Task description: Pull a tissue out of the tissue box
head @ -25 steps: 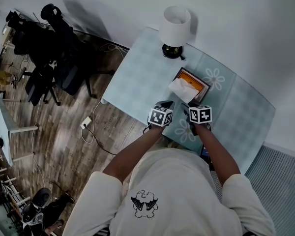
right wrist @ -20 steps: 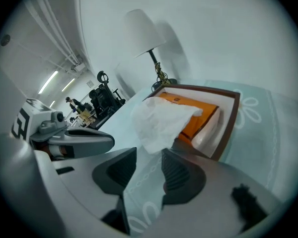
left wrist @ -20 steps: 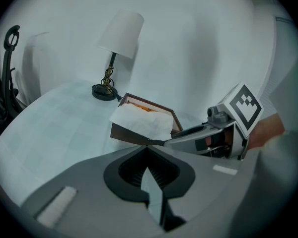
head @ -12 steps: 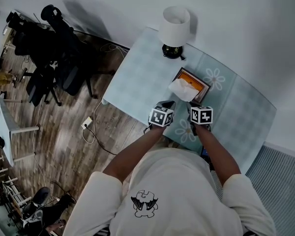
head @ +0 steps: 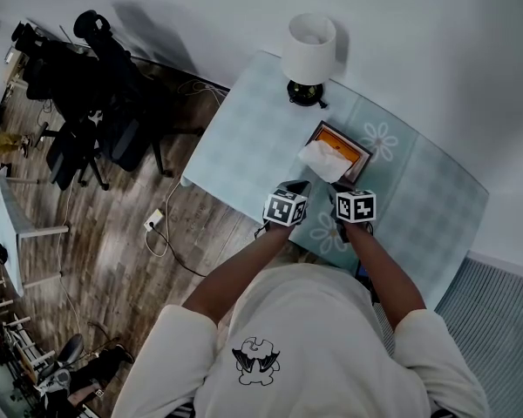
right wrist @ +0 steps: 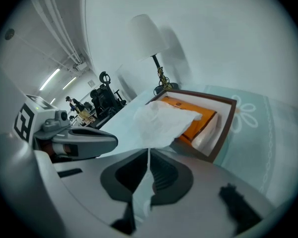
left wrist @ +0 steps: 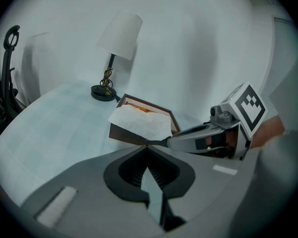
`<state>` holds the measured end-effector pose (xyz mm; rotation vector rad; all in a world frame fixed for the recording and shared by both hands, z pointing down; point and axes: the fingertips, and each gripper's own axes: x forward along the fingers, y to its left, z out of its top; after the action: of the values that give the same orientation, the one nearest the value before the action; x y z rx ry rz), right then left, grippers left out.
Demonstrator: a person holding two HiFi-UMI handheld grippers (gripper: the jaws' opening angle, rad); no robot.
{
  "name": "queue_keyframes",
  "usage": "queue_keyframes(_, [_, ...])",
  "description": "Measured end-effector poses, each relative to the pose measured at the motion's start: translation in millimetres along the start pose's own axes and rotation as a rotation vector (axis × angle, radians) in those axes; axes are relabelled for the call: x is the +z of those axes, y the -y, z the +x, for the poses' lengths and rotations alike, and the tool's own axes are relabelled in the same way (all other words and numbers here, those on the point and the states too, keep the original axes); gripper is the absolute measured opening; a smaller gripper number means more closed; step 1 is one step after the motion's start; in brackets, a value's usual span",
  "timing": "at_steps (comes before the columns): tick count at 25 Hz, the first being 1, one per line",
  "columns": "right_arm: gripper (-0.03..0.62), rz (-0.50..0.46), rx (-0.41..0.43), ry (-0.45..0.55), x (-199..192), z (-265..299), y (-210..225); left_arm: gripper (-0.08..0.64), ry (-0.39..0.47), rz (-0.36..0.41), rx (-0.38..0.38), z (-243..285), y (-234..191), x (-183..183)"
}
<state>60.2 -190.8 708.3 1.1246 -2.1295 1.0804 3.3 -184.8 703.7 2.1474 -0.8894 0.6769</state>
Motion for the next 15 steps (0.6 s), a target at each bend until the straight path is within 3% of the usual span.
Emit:
queue_keyframes(2, [0.022,0.003,0.009,-0.006,-3,1,-2,0.005,0.000,-0.002,-0.001,-1,0,-1])
queue_keyframes(4, [0.097,0.005,0.025,-0.014,-5,2,-4,0.005,-0.002,0.000,0.000,0,0,-2])
queue_keyframes(10, [0.126,0.020,0.016,0.004,1,3,0,0.005,-0.010,-0.002,0.002,-1,-2,-4])
queue_keyframes(15, [0.126,0.098,0.000,0.019,4,6,9,0.005,-0.008,-0.006,0.002,-2,-3,-5])
